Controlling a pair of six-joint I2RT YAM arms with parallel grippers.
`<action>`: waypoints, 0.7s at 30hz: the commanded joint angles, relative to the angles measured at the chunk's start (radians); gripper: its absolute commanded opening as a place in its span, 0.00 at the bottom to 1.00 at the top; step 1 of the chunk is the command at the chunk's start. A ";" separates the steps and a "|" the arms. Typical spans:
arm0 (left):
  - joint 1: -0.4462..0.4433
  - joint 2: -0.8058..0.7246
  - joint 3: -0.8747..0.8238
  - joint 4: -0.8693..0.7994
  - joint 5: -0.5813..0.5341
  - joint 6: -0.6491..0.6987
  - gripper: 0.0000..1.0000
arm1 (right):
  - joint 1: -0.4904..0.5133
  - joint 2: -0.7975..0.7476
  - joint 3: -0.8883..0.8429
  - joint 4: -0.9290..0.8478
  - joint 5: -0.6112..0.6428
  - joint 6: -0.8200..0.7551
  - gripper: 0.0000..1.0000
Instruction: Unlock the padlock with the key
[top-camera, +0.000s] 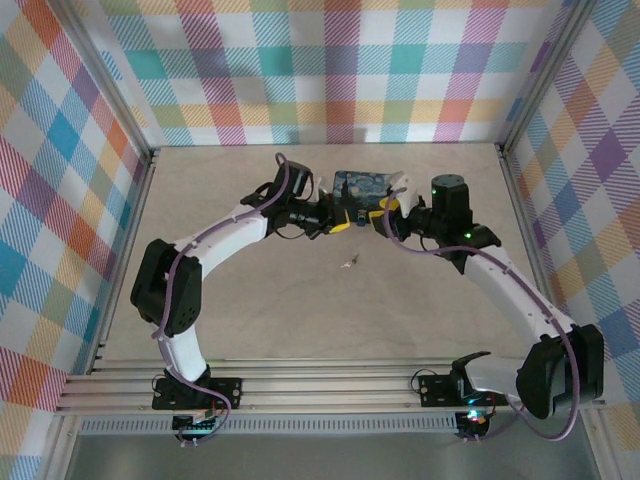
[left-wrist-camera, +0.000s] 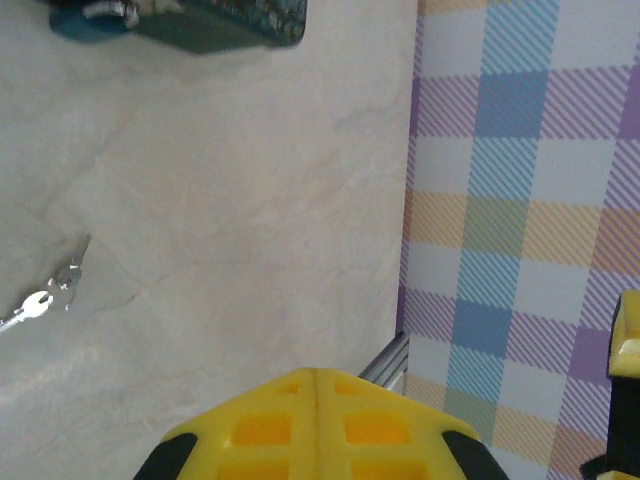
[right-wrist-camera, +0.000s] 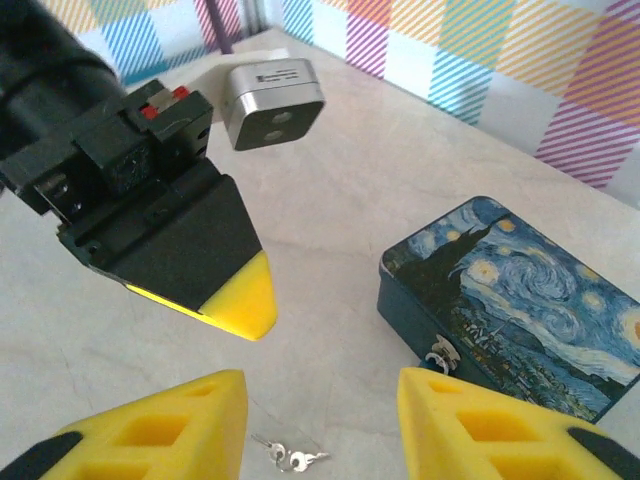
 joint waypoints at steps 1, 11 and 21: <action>0.007 -0.011 0.080 -0.038 -0.031 0.052 0.00 | 0.000 -0.011 -0.002 0.013 0.043 0.212 0.43; -0.097 0.165 0.307 -0.542 -0.259 0.414 0.24 | -0.002 0.110 0.065 -0.209 0.163 0.466 0.42; -0.189 0.370 0.457 -0.685 -0.400 0.570 0.34 | -0.076 0.146 0.045 -0.268 0.184 0.611 0.42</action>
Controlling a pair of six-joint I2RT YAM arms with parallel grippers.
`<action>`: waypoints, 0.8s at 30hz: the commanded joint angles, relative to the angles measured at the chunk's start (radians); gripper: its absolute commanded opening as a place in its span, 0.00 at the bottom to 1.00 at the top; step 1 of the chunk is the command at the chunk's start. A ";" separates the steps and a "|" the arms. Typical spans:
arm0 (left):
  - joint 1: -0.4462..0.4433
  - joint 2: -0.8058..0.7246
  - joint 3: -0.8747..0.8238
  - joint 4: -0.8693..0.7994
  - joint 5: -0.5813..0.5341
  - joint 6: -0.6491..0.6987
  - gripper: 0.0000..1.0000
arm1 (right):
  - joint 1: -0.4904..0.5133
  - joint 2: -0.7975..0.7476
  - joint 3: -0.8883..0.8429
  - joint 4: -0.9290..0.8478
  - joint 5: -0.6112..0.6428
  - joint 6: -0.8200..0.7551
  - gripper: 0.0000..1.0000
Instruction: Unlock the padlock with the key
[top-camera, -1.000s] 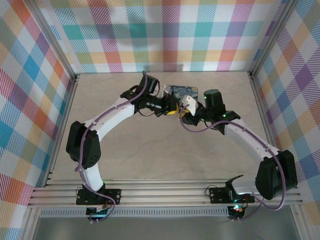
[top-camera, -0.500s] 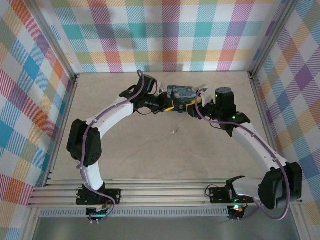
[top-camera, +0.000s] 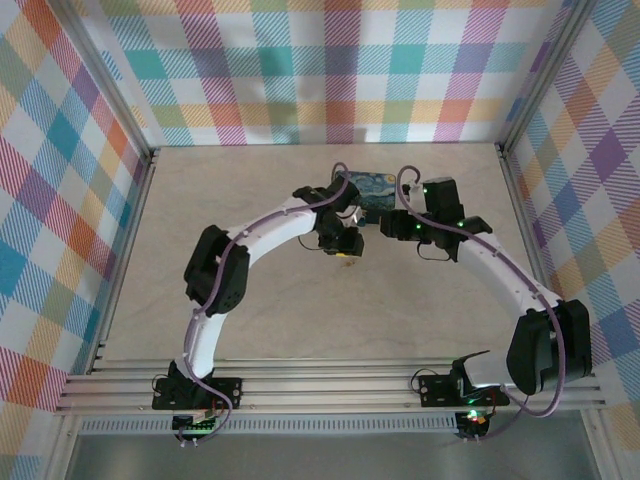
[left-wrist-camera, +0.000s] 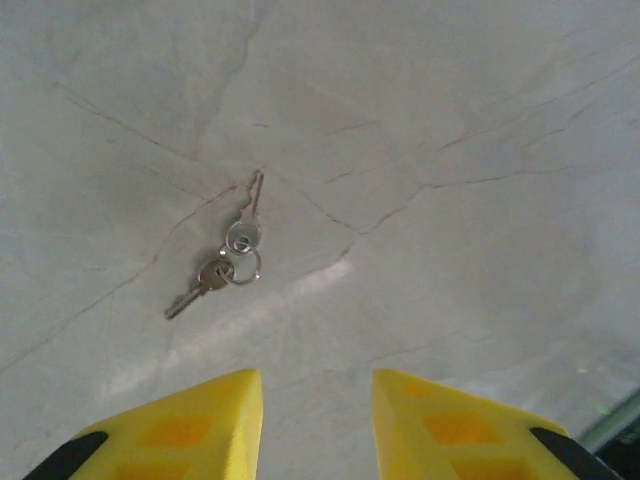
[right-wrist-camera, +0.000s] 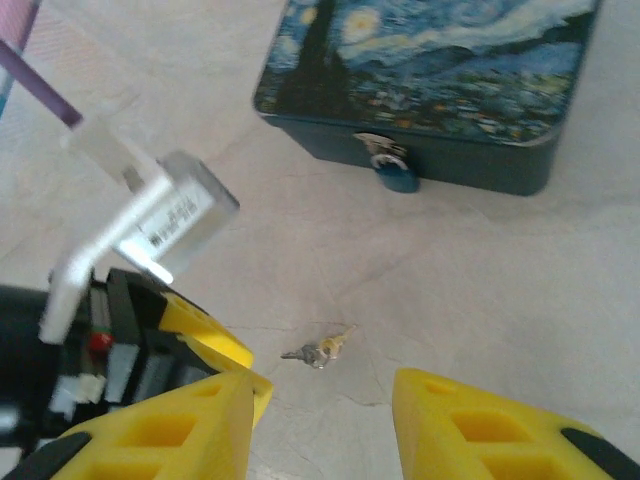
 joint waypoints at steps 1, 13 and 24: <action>-0.011 0.044 0.073 -0.095 -0.062 0.101 0.34 | -0.038 0.017 0.000 -0.052 0.007 0.082 0.42; -0.032 0.205 0.272 -0.213 -0.139 0.239 0.37 | -0.100 0.010 -0.026 -0.058 0.007 0.101 0.42; -0.047 0.289 0.288 -0.249 -0.165 0.262 0.38 | -0.120 0.070 0.020 -0.041 -0.011 0.086 0.43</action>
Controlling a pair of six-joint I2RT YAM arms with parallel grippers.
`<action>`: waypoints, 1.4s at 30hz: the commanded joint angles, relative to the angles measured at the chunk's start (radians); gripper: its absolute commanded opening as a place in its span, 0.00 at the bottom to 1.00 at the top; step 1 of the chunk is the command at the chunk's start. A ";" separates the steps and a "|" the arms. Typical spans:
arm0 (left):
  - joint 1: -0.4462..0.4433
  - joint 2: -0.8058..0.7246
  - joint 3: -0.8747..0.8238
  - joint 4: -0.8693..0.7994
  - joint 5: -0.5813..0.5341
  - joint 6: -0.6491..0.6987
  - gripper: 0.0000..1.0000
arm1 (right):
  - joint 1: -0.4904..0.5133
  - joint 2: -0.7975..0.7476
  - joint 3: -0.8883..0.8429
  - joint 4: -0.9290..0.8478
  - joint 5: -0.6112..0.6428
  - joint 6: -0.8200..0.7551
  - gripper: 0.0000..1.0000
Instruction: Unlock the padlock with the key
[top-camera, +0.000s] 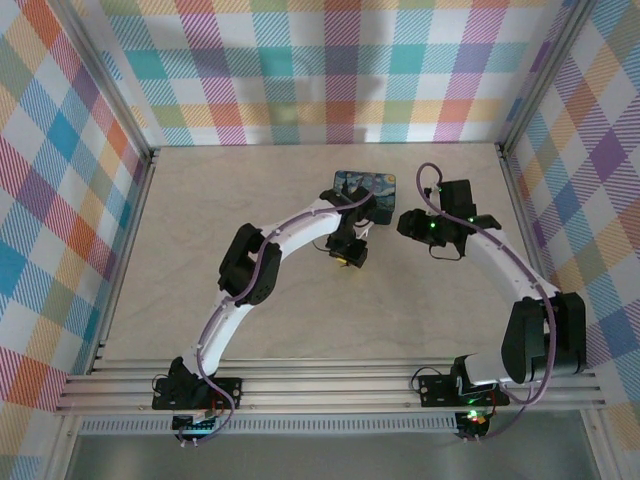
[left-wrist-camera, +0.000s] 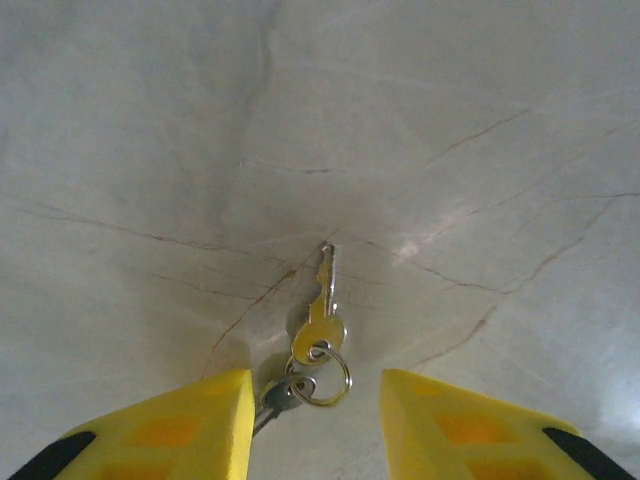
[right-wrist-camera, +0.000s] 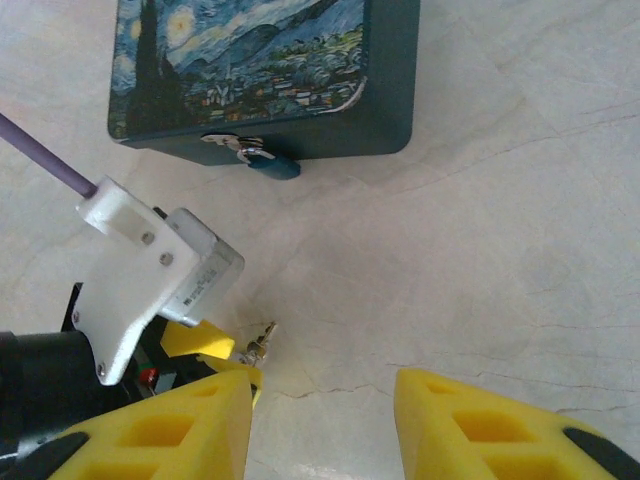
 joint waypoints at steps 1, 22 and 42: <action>-0.013 0.031 0.012 -0.051 -0.024 0.026 0.38 | -0.008 0.022 0.033 0.005 -0.021 0.002 0.43; 0.042 -0.048 -0.156 0.126 0.101 -0.001 0.00 | -0.038 0.053 0.009 0.056 -0.079 0.035 0.42; 0.083 -0.285 -0.269 0.260 0.289 0.137 0.00 | -0.122 0.107 -0.028 0.273 -0.408 0.182 0.37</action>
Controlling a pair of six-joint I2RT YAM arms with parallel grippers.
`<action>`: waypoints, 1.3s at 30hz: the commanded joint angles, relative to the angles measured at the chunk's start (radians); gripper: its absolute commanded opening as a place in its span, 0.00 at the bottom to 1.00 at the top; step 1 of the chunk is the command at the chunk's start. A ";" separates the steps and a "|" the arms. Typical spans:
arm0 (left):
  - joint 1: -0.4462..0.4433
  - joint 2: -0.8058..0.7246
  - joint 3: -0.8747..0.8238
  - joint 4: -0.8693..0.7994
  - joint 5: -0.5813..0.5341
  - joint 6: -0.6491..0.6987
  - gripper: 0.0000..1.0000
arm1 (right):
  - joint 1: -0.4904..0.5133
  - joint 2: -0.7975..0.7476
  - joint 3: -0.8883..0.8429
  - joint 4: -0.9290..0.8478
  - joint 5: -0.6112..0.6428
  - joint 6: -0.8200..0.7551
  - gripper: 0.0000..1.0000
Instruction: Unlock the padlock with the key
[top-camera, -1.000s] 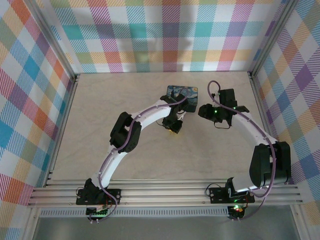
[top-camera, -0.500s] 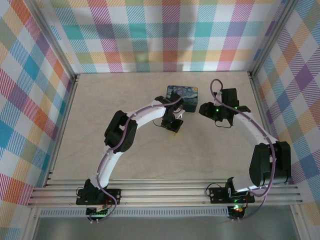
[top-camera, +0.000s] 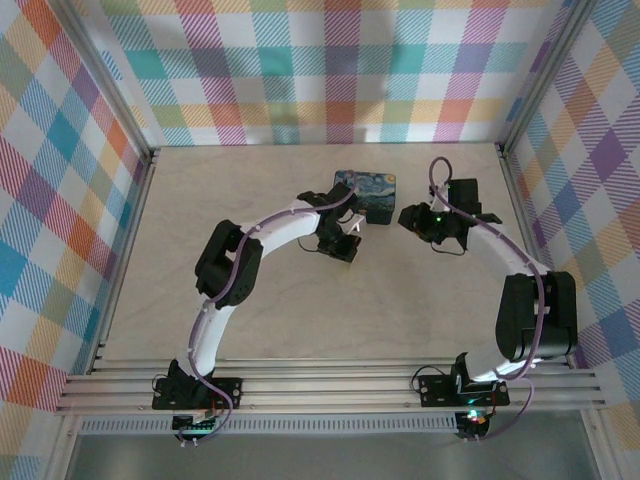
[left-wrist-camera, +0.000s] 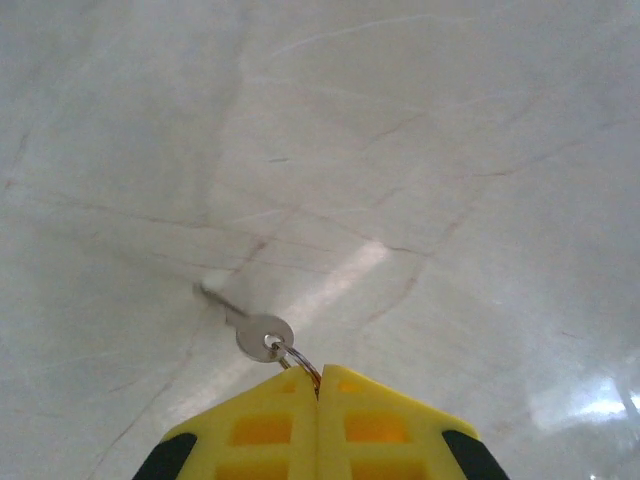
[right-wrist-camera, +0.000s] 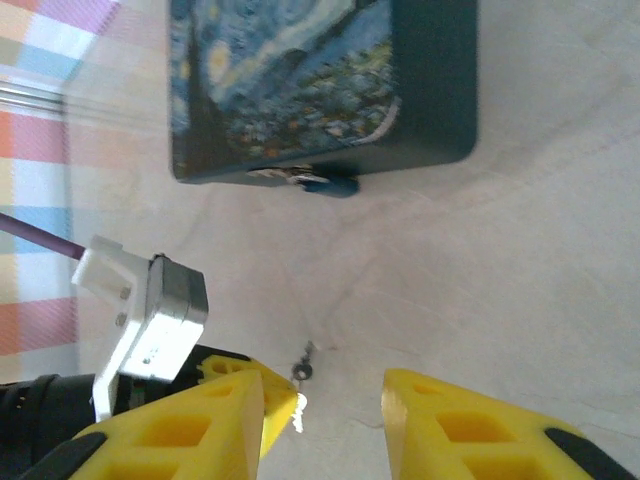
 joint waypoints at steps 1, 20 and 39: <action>0.008 -0.086 0.038 -0.021 0.091 0.115 0.00 | -0.024 0.004 -0.012 0.117 -0.152 0.049 0.37; 0.065 -0.120 0.417 -0.220 0.279 0.183 0.00 | -0.040 -0.094 -0.192 0.584 -0.327 0.029 0.40; 0.079 -0.137 0.484 -0.270 0.406 0.135 0.00 | 0.180 -0.115 -0.202 0.678 -0.289 -0.523 0.47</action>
